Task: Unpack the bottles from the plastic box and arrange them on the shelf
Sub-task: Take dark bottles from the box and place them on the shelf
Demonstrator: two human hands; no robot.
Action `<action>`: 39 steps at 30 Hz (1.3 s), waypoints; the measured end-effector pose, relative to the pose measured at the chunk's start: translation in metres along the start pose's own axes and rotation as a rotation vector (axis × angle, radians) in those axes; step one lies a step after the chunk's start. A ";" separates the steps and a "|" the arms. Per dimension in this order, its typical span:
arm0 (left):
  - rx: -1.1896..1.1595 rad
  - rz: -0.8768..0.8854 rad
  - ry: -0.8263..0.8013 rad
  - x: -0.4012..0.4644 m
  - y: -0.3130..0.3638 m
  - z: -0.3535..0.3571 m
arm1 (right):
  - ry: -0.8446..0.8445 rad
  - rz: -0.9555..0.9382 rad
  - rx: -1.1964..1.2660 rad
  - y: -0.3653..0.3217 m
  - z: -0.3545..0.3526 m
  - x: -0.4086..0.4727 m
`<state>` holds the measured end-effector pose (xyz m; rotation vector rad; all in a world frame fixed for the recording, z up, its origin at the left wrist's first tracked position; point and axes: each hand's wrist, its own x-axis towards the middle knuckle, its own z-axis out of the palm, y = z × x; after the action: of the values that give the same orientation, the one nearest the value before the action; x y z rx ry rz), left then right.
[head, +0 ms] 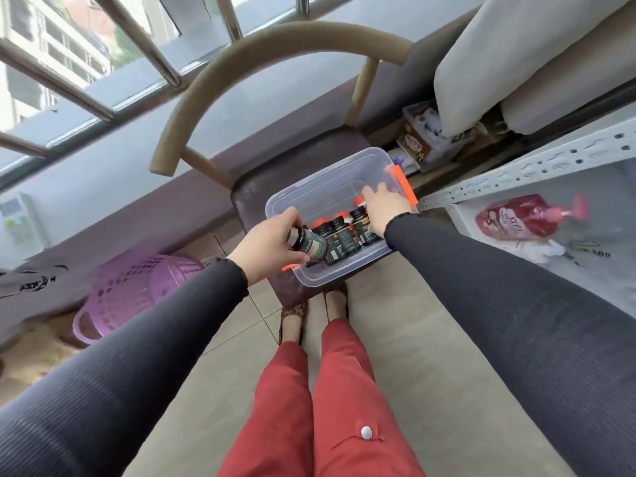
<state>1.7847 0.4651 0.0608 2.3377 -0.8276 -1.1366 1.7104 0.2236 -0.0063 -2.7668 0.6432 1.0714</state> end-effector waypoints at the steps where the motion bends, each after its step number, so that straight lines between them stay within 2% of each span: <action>1: -0.031 -0.008 0.005 -0.002 0.004 -0.001 | 0.009 -0.007 0.049 0.004 0.001 -0.006; 2: -0.062 -0.017 0.011 -0.004 0.009 -0.003 | 0.013 -0.017 0.148 0.009 0.000 -0.012; 4: -0.151 -0.042 0.019 -0.007 0.023 -0.010 | 0.020 -0.045 0.499 0.023 -0.007 -0.032; 7: -0.352 -0.043 0.017 -0.007 0.054 -0.023 | 0.175 -0.047 1.006 0.046 -0.029 -0.083; 12: -0.504 0.170 -0.046 -0.023 0.163 -0.034 | 0.444 0.007 1.427 0.099 -0.056 -0.200; 16: -0.597 0.318 -0.192 -0.045 0.277 -0.017 | 0.671 0.133 1.573 0.155 -0.057 -0.307; 19: -0.609 0.438 -0.343 -0.074 0.368 0.021 | 0.823 0.227 1.721 0.202 -0.041 -0.393; 22: -0.594 0.572 -0.469 -0.108 0.452 0.080 | 0.996 0.289 1.843 0.251 -0.011 -0.482; 28: -0.553 0.767 -0.677 -0.197 0.598 0.242 | 1.266 0.393 1.877 0.348 0.082 -0.659; 31: -0.524 0.781 -0.802 -0.239 0.658 0.318 | 1.309 0.433 1.872 0.394 0.128 -0.729; 39: -0.623 0.580 -1.074 -0.294 0.787 0.454 | 1.333 0.413 2.120 0.512 0.193 -0.834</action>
<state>1.0140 0.0323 0.4227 0.7944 -1.1303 -1.9631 0.8225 0.0977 0.4306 -0.8699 1.1962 -1.1967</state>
